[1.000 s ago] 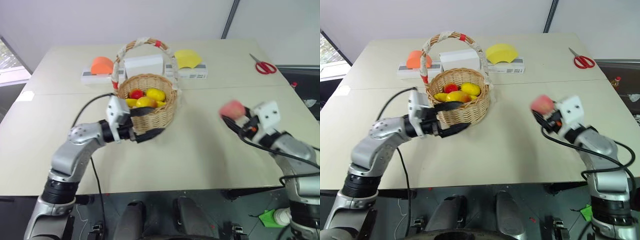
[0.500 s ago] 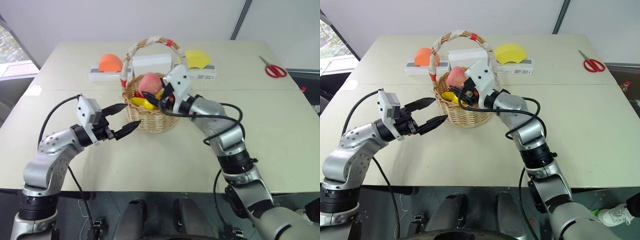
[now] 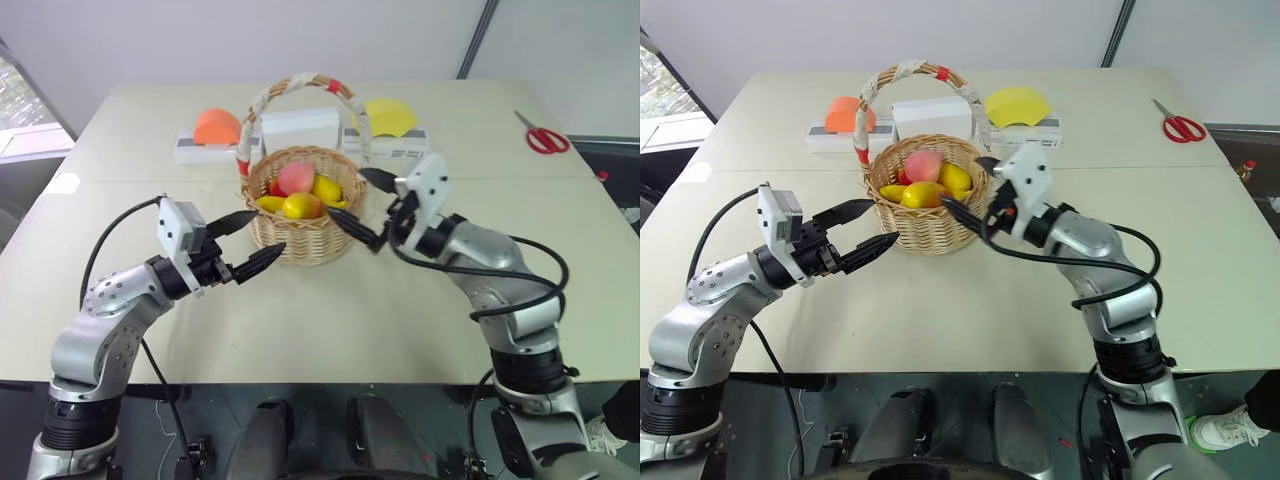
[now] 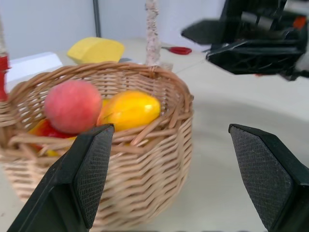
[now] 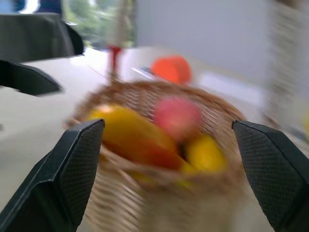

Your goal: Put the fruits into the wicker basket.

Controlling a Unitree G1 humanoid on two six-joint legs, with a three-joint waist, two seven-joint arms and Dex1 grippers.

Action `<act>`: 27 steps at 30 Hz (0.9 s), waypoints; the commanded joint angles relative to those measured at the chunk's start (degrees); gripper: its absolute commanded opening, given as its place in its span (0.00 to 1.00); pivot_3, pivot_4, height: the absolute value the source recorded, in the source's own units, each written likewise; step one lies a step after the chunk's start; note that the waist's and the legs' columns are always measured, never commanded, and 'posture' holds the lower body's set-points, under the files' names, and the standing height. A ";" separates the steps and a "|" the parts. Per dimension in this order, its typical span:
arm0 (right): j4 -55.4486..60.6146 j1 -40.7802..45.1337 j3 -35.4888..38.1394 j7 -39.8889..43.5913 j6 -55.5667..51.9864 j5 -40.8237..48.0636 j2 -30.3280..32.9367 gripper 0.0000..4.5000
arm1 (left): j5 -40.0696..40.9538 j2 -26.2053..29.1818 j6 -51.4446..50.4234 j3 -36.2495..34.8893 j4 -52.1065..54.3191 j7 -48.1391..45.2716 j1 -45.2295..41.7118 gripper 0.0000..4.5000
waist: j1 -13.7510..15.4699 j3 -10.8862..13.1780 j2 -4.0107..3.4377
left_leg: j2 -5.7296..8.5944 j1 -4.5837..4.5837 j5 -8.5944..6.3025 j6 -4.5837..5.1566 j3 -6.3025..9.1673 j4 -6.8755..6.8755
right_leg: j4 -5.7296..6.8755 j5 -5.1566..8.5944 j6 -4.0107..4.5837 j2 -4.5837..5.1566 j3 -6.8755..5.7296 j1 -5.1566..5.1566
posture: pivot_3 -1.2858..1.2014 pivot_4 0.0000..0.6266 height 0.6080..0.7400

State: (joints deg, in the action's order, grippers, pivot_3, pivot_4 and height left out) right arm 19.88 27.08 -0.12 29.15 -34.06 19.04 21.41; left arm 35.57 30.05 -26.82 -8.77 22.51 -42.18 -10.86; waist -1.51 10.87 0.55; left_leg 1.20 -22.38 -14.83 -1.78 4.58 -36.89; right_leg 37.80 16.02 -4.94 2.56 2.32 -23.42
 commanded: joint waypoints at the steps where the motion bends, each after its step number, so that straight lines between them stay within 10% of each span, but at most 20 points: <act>1: -5.31 4.11 0.67 -4.39 3.07 -1.74 -3.57 0.98 | -0.03 -0.41 1.94 -0.95 0.05 0.58 -1.14 0.90 | -0.65 0.00 0.00 | -0.03 0.02 0.01 -0.01 0.01 0.00 | 0.02 0.00 0.01 -0.04 -0.01 0.00 | 0.52 0.24 1.00; 7: -25.87 13.55 -0.65 -8.72 13.62 -6.73 -10.87 0.93 | -0.61 -1.01 2.39 0.56 -0.34 0.84 -2.11 0.90 | -1.02 0.00 -0.01 | -0.02 0.03 0.03 -0.04 0.01 0.01 | 0.19 0.00 0.01 -0.07 0.00 -0.05 | 0.52 0.24 1.00; 15: -33.38 16.52 1.55 -8.79 20.01 -6.27 -12.62 0.07 | -0.62 -1.44 2.54 1.05 1.16 1.68 -0.78 0.90 | -0.80 0.00 -0.01 | 0.16 -0.06 0.02 -0.03 0.03 0.01 | 0.13 -0.01 0.01 0.05 0.00 -0.06 | 0.52 0.24 1.00; 27: -14.04 2.97 15.09 -12.49 15.55 -5.74 1.27 0.04 | -1.09 -2.64 3.18 3.37 -1.71 -0.07 -3.57 0.90 | 0.75 0.02 -0.02 | 0.19 -0.12 0.02 -0.02 0.05 0.01 | 0.06 0.00 0.00 0.06 0.00 -0.07 | 0.52 0.24 1.00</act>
State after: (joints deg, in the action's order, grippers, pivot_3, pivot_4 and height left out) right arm 1.13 29.99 10.56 18.10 -18.58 12.55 21.17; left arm 34.71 27.21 -25.29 -5.24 20.37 -41.55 -13.26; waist -0.76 10.89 0.53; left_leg 1.40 -22.51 -14.81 -1.80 4.63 -36.88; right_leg 37.83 16.02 -4.94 2.64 2.31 -23.48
